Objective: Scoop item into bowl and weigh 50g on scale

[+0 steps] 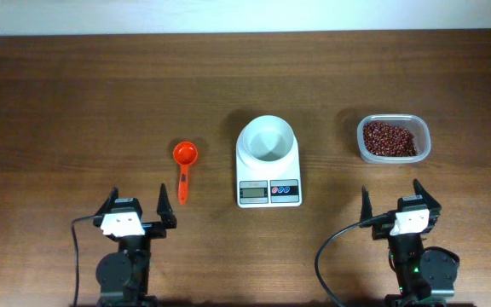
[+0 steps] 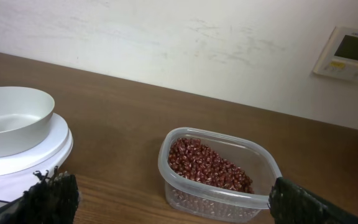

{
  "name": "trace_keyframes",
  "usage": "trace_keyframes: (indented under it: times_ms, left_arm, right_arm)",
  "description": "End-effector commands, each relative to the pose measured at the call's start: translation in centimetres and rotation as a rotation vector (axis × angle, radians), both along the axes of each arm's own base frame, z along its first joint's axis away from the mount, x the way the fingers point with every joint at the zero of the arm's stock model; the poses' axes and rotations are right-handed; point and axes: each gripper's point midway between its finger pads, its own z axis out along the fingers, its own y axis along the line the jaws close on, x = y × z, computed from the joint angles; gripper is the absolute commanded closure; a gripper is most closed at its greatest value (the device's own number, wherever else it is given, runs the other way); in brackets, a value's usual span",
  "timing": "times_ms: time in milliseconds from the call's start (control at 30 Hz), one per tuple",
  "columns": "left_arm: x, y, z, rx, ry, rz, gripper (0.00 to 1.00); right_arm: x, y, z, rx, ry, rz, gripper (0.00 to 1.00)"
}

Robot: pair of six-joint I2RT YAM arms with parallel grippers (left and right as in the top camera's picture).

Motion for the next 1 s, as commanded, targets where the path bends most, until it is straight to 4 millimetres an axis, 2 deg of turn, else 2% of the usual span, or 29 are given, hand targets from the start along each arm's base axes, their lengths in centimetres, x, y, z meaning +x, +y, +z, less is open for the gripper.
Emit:
trace_keyframes:
  times_ms: [0,133,233,300,367,433,500,533,567,633,700,767,800,833,867,900,933,967]
  left_arm:
    - [-0.1,0.9,0.0,0.023,-0.001,0.047,0.01]
    - [-0.1,0.6,0.1,0.014,-0.003,0.034,0.01]
    - [0.0,0.0,1.4,0.013,-0.051,0.000,0.01]
    - [-0.5,-1.5,3.2,0.007,-0.043,-0.089,0.01]
    - [-1.3,-1.8,4.8,-0.027,0.015,-0.101,0.01]
    - [-2.2,-2.8,7.9,-0.059,0.124,-0.154,0.01]
    - [-2.2,-3.5,10.7,-0.076,0.214,-0.195,0.01]
    - [-1.6,-4.1,13.0,-0.088,0.302,-0.226,0.01]
    - [-1.0,-4.5,14.6,-0.086,0.380,-0.254,0.01]
    - [0.7,-4.5,16.1,-0.099,0.538,-0.254,0.01]
    - [2.6,-4.4,16.7,-0.120,0.660,-0.251,0.01]
    - [5.2,-4.5,16.9,-0.132,0.715,-0.254,0.01]
    - [6.9,-4.4,16.1,-0.138,0.752,-0.253,0.01]
    - [8.2,-4.4,14.5,-0.147,0.808,-0.251,0.01]
    - [8.7,-4.3,13.5,-0.152,0.843,-0.249,0.01]
    - [9.1,-4.3,12.3,-0.159,0.887,-0.246,0.10]
    - [9.2,-4.1,11.0,-0.161,0.938,-0.234,0.39]
    - [9.0,-3.9,9.2,-0.165,1.016,-0.217,0.61]
  right_arm:
    - [0.0,-0.1,-0.2,0.013,0.003,-0.009,0.01]
    - [0.0,-0.1,-0.2,0.013,0.003,-0.009,0.01]
    - [0.0,-0.1,-0.2,0.013,0.003,-0.009,0.01]
    - [0.0,-0.1,-0.2,0.013,0.003,-0.009,0.01]
    - [0.0,-0.1,-0.2,0.013,0.003,-0.009,0.01]
    - [0.0,-0.1,-0.2,0.013,0.003,-0.009,0.01]
    - [0.0,-0.1,-0.2,0.013,0.003,-0.009,0.01]
    - [0.0,-0.1,-0.2,0.013,0.003,-0.009,0.01]
    - [0.0,-0.1,-0.2,0.013,0.003,-0.009,0.01]
    - [0.0,-0.1,-0.2,0.013,0.003,-0.009,0.01]
    - [0.0,-0.1,-0.2,0.013,0.003,-0.009,0.01]
    - [0.0,-0.1,-0.2,0.013,0.003,-0.009,0.01]
    - [0.0,-0.1,-0.2,0.013,0.003,-0.009,0.01]
    - [0.0,-0.1,-0.2,0.013,0.003,-0.009,0.01]
    - [0.0,-0.1,-0.2,0.013,0.003,-0.009,0.01]
    - [0.0,-0.1,-0.2,0.013,0.003,-0.009,0.01]
    - [0.0,-0.1,-0.2,0.013,0.003,-0.009,0.01]
    - [0.0,-0.1,-0.2,0.013,0.003,-0.009,0.01]
